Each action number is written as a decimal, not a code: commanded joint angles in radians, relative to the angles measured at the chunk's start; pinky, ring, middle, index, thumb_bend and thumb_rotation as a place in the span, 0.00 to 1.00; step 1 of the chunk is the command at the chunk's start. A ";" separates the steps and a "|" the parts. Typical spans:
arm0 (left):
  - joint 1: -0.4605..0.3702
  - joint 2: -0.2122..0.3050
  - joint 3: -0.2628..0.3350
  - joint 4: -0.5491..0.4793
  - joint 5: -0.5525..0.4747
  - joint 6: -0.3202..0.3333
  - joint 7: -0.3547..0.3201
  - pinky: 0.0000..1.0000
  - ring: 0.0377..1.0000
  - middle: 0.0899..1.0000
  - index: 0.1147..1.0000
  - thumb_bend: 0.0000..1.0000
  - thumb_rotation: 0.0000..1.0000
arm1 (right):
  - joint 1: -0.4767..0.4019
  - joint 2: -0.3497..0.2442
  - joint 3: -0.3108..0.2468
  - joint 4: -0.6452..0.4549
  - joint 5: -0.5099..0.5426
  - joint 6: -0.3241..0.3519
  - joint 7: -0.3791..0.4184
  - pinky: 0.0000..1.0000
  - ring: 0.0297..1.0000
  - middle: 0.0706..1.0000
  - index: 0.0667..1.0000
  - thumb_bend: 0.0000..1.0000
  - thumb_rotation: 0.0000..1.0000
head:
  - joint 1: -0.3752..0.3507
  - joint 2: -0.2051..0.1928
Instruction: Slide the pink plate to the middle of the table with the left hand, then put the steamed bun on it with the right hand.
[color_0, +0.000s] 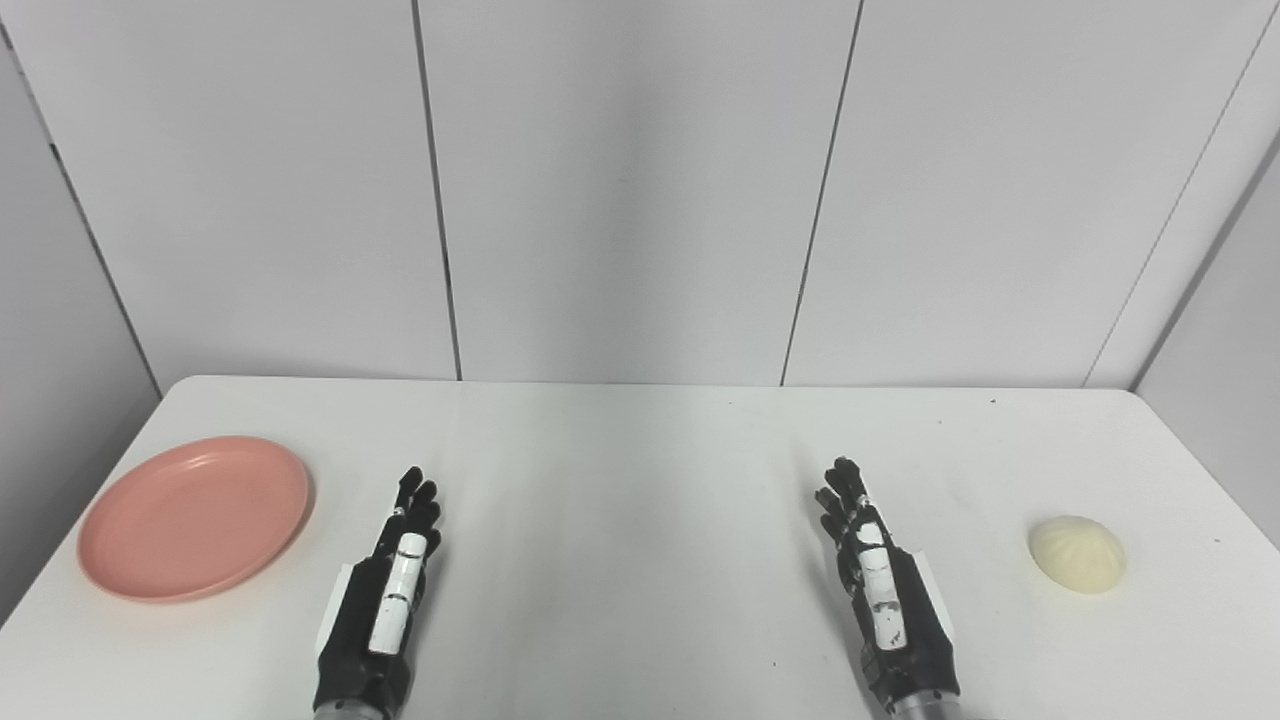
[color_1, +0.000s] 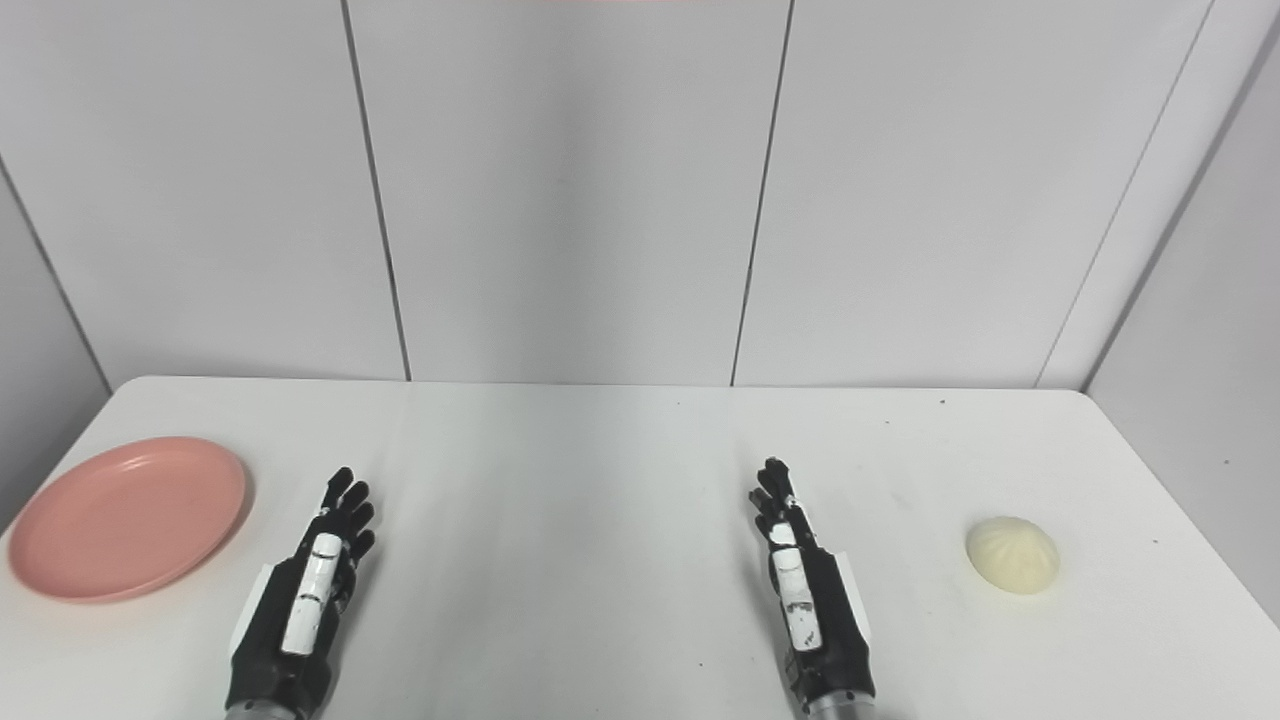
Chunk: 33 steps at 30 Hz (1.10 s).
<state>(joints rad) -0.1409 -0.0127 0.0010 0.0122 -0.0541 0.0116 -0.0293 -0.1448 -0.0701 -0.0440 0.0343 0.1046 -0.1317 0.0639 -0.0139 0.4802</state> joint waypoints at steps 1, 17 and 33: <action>-0.033 0.000 -0.003 -0.031 -0.001 -0.016 -0.004 1.00 1.00 1.00 1.00 0.63 0.90 | 0.020 0.001 -0.002 0.015 0.006 -0.016 0.004 0.99 0.96 0.97 0.96 0.87 0.99 | 0.000 0.001; -0.040 -0.049 -0.036 0.019 0.056 -0.049 0.037 1.00 1.00 1.00 1.00 0.63 0.88 | 0.015 -0.051 -0.030 0.069 0.072 -0.038 0.052 1.00 0.98 0.99 0.99 0.83 1.00 | 0.162 -0.045; -0.049 -0.067 -0.043 0.072 0.073 -0.105 0.047 1.00 1.00 1.00 1.00 0.64 0.91 | 0.007 -0.074 -0.041 0.112 0.081 -0.065 0.072 1.00 0.98 0.98 0.98 0.81 1.00 | 0.209 -0.072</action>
<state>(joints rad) -0.1578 -0.0780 -0.0392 0.0895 0.0070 -0.0426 0.0116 -0.1689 -0.1407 -0.0771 0.0990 0.1871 -0.1615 0.1278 0.1933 0.4081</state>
